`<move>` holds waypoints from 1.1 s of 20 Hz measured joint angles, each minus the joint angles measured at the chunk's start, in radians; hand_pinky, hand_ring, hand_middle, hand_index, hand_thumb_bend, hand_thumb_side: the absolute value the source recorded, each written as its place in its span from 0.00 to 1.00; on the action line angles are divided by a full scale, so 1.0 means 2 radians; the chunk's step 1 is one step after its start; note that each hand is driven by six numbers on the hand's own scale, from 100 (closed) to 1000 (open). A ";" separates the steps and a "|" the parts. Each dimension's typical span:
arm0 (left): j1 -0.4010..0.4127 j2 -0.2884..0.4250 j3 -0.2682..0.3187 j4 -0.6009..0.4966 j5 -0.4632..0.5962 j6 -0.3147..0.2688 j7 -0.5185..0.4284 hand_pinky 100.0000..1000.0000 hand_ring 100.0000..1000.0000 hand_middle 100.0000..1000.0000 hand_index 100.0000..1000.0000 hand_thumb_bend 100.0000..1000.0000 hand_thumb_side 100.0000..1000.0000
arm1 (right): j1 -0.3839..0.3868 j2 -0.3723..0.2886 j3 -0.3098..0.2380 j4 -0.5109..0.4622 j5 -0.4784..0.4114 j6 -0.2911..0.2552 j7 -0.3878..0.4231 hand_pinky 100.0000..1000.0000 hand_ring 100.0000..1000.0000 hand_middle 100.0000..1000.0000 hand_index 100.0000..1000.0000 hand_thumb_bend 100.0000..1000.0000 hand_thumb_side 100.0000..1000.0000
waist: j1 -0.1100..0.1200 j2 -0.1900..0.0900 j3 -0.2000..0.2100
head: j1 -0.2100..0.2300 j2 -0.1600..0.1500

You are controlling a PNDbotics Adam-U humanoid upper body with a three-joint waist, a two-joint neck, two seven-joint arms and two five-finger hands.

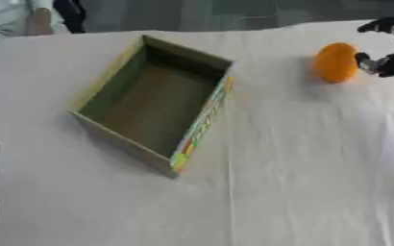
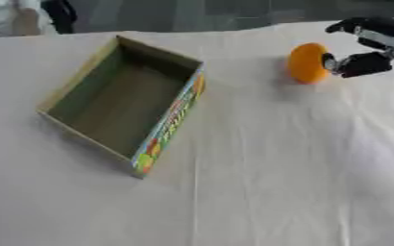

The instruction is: Pick up objects on the table and place them in the box.

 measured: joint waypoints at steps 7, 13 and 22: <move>-0.002 0.000 0.000 0.000 0.000 0.000 0.000 0.61 0.57 0.50 0.77 0.01 0.96 | -0.005 0.007 -0.013 0.025 0.022 0.009 -0.019 0.99 1.00 0.97 1.00 0.12 0.67 | -0.001 0.007 0.009 | -0.007 -0.006; -0.003 0.000 0.000 0.000 0.000 0.000 -0.001 0.61 0.57 0.50 0.77 0.01 0.96 | -0.011 0.010 -0.018 0.033 0.033 0.009 -0.021 1.00 1.00 0.98 1.00 0.14 0.68 | -0.002 0.011 0.012 | -0.009 -0.012; -0.006 -0.001 0.000 0.000 0.000 -0.001 -0.001 0.61 0.57 0.50 0.77 0.00 0.96 | -0.017 0.012 -0.018 0.033 0.030 -0.001 0.008 1.00 1.00 0.97 1.00 0.15 0.66 | -0.002 0.015 0.014 | -0.010 -0.014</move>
